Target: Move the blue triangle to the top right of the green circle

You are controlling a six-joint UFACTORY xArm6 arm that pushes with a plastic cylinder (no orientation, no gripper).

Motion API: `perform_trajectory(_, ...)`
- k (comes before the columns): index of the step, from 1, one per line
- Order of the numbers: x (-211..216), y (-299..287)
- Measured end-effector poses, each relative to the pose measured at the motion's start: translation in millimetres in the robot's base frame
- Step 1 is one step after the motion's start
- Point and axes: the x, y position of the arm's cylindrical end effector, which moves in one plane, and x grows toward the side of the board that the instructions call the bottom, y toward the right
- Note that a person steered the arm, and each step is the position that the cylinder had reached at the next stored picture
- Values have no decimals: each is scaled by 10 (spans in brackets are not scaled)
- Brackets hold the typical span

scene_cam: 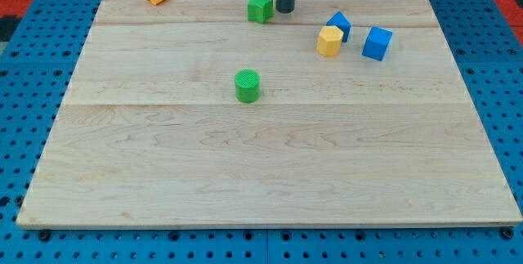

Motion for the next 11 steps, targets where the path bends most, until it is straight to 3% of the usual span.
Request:
perform_trajectory(1, -81, -436)
perform_trajectory(3, 1858, -1658)
perform_trajectory(4, 1300, -1251)
perform_trajectory(6, 24, 434)
perform_trajectory(7, 347, 1062)
perform_trajectory(9, 1826, -146)
perform_trajectory(10, 1906, 26)
perform_trajectory(11, 1913, 895)
